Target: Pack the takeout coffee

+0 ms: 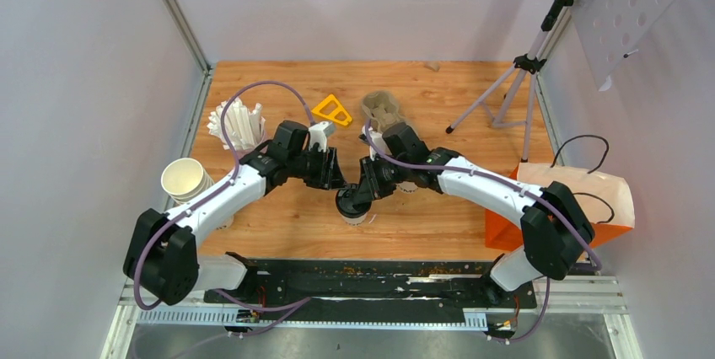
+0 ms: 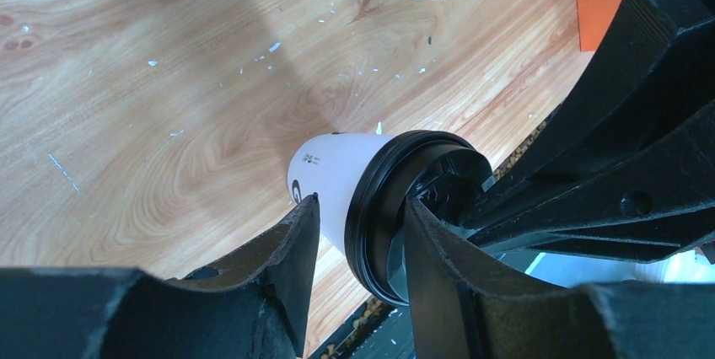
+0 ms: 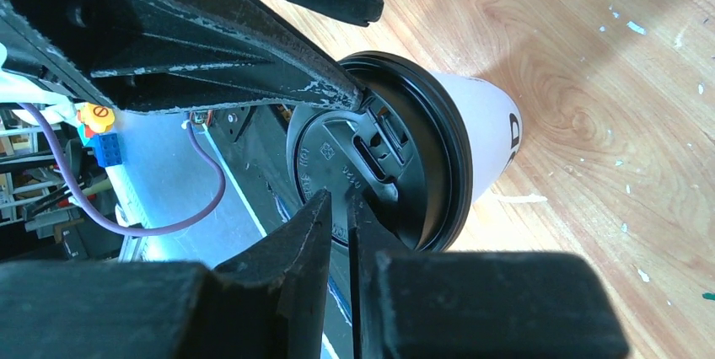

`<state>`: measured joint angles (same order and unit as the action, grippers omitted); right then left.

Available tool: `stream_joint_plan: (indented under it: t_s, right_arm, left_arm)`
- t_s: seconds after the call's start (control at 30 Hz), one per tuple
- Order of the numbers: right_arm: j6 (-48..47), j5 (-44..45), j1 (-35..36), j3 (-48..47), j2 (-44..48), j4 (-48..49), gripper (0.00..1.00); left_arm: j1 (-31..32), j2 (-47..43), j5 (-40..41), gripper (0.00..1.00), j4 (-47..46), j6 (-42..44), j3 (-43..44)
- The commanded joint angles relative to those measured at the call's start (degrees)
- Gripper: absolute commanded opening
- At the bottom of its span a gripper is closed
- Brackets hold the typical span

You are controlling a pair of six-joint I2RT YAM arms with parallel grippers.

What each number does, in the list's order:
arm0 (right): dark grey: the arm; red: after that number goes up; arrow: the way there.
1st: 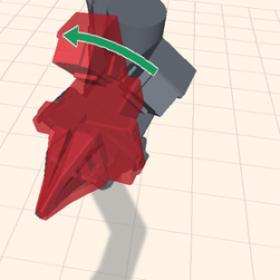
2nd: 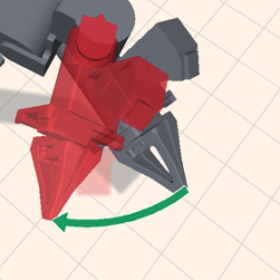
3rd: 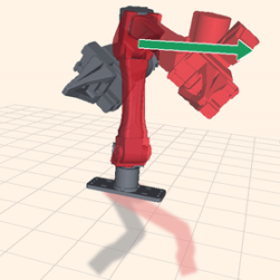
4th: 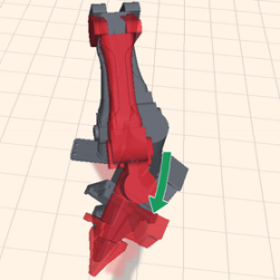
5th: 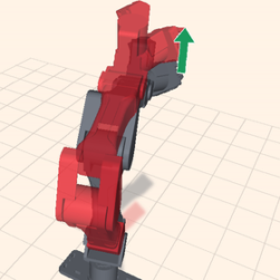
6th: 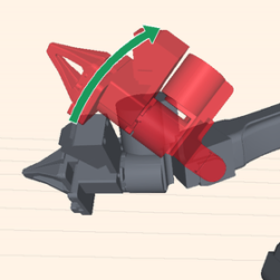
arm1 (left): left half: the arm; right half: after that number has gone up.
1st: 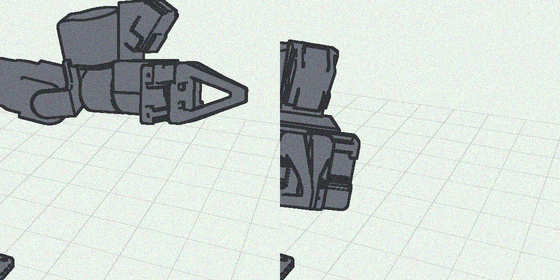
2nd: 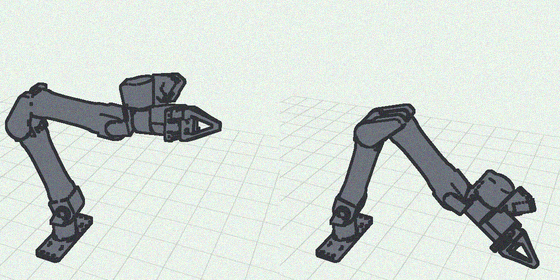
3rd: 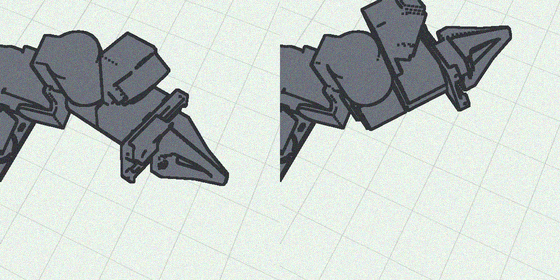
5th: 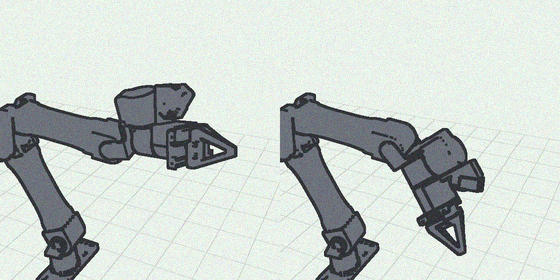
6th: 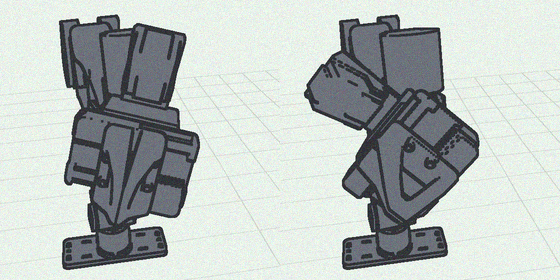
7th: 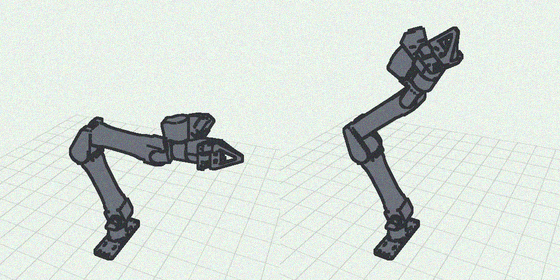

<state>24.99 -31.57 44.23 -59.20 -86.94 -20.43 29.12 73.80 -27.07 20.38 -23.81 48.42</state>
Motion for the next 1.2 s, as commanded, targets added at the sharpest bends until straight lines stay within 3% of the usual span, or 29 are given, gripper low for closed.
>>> stream_joint_plan:
  t_s: [0.0,0.37,0.57,0.77,1.0,1.17]
  right_arm:
    - [-2.20,2.63,0.29,2.37,0.09,-0.85,0.14]
    - [-4.03,5.41,0.22,5.39,0.98,-1.73,0.14]
    - [-5.14,5.78,0.15,4.48,0.80,-2.52,0.14]
    - [-6.51,6.07,0.11,-2.16,0.41,-5.72,0.15]
    - [-6.35,4.91,0.08,-9.18,0.34,-9.55,0.19]
    - [-5.12,7.47,0.22,-11.37,2.74,-11.76,0.34]
  left_arm:
    - [-0.38,2.26,4.13,0.47,2.05,2.55,-0.07]
    - [-0.38,4.48,9.18,0.44,4.71,2.42,-4.02]
    - [-0.38,1.31,4.59,0.43,1.74,-0.02,-7.71]
    - [-0.36,-4.47,-0.35,0.44,-0.76,-4.83,-7.36]
    - [-0.38,-6.12,1.07,0.53,3.70,-3.52,-0.44]
    - [-0.38,-6.36,3.74,0.56,9.51,-1.29,7.39]
